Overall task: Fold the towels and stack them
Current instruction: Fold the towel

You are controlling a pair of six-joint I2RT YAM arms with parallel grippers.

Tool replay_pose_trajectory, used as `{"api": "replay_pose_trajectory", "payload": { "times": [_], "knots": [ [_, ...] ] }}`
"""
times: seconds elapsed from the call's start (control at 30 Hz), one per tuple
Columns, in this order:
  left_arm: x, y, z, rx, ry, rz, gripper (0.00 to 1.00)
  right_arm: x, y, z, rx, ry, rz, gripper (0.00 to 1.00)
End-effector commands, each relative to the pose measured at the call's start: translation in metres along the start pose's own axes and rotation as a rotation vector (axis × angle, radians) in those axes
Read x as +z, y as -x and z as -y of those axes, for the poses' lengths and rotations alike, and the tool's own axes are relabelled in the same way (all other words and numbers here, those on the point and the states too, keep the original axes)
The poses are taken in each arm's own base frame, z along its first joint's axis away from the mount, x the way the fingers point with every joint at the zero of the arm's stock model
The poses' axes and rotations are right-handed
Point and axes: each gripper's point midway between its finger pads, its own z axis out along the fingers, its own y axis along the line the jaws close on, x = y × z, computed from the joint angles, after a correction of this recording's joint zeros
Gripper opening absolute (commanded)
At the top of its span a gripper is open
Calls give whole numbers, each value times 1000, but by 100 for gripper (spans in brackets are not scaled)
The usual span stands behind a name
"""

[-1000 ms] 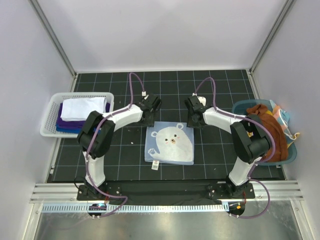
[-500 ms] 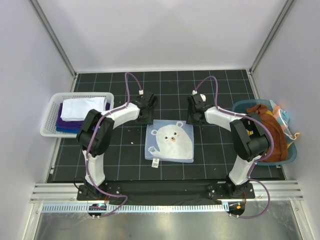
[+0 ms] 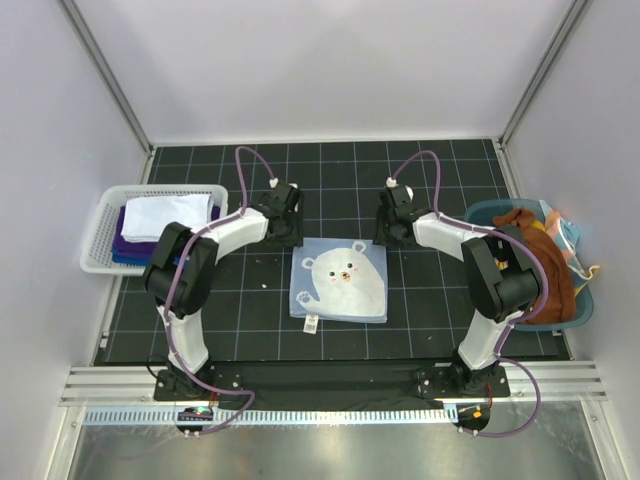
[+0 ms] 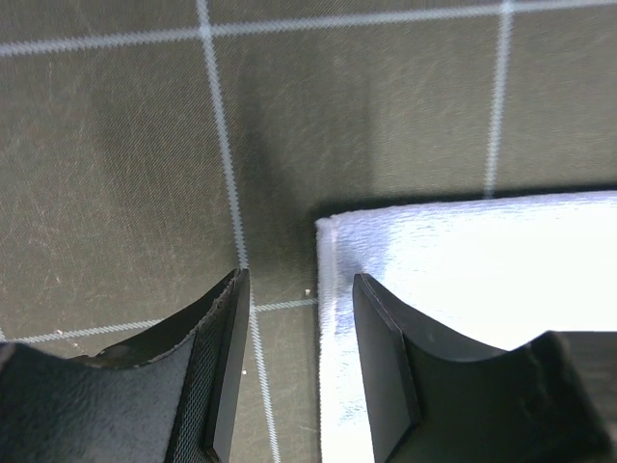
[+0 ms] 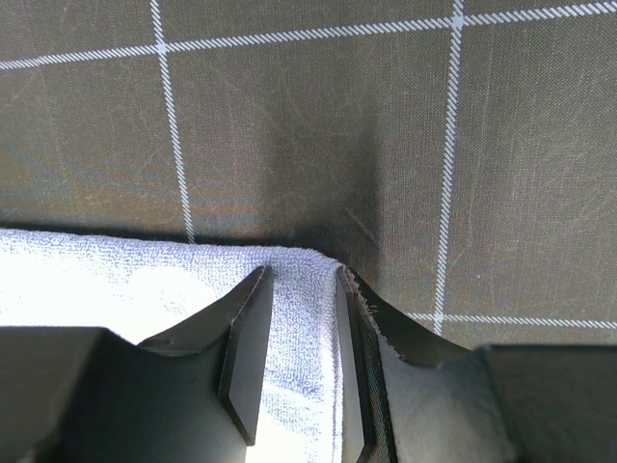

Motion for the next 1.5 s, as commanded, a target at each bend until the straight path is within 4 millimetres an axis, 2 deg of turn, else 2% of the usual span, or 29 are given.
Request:
{"api": "replay_pose_trajectory", "payload": {
  "times": [0.0,0.33,0.5,0.73,0.97,1.07,1.27,1.47],
  "knots": [
    [-17,29,13,-1,-76,95,51,4,7,-3,-5,21,27,40],
    [5,13,9,-4,-63,29,51,11,0,6,-9,-27,3,39],
    [12,11,8,-11,-58,23,51,14,-2,13,-17,-63,-3,41],
    [23,5,7,-30,-52,15,49,21,-8,9,-28,-34,-14,43],
    [33,1,14,-59,-93,22,39,27,-12,6,-16,-12,-18,33],
    [36,1,17,-67,-112,28,34,29,-12,6,-6,-9,-17,32],
    [37,3,14,-82,-117,38,33,30,-13,11,11,-8,-16,39],
    [37,3,10,-88,-112,35,24,30,-14,13,12,-11,-17,43]
  ]
}}
